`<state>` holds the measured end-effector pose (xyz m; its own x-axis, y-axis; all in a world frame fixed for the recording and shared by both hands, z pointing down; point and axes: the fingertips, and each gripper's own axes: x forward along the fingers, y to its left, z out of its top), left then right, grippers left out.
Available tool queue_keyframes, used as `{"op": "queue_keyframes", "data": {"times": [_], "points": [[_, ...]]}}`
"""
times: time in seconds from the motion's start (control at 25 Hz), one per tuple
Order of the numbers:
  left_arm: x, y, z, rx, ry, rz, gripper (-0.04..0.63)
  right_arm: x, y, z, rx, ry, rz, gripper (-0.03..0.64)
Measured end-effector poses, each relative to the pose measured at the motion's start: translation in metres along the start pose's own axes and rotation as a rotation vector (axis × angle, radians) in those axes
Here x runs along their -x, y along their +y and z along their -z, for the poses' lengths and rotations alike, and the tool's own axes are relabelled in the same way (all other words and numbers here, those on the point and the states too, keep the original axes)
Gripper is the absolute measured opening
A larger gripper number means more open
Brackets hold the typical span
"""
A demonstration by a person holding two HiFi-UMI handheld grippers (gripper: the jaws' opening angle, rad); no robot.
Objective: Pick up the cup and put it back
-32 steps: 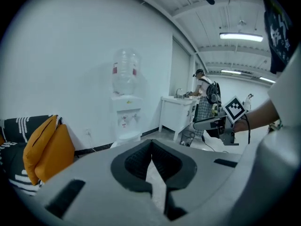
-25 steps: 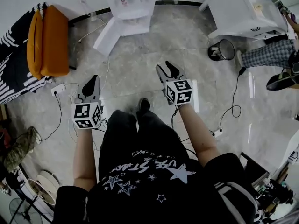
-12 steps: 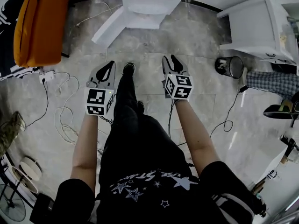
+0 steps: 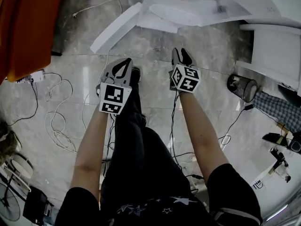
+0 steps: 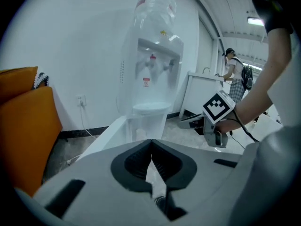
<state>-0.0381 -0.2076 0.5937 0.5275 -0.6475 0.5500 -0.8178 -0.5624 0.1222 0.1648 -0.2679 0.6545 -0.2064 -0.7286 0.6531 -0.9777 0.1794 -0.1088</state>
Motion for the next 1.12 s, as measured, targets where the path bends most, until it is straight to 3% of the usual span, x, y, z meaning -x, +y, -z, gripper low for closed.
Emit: {"op": "queue_keyframes", "data": {"times": [0.28,0.44,0.6,0.88,1.12], "points": [[-0.097,0.042,0.063,0.034,0.013,0.032,0.009,-0.143,-0.018,0.036,-0.018,0.002,0.022,0.144],[-0.147,0.056,0.087,0.020,0.007,0.041,0.009,-0.203,-0.027,0.055,0.063,-0.011,0.029,0.144],[-0.189,0.064,0.103,0.042,-0.033,0.063,0.009,-0.246,-0.032,0.069,0.084,-0.020,0.017,0.151],[-0.240,0.074,0.120,-0.005,-0.090,0.080,0.009,-0.305,-0.045,0.070,0.111,-0.059,0.022,0.144],[-0.262,0.087,0.129,-0.025,-0.131,0.068,0.009,-0.345,-0.047,0.073,0.070,-0.073,0.017,0.160]]}}
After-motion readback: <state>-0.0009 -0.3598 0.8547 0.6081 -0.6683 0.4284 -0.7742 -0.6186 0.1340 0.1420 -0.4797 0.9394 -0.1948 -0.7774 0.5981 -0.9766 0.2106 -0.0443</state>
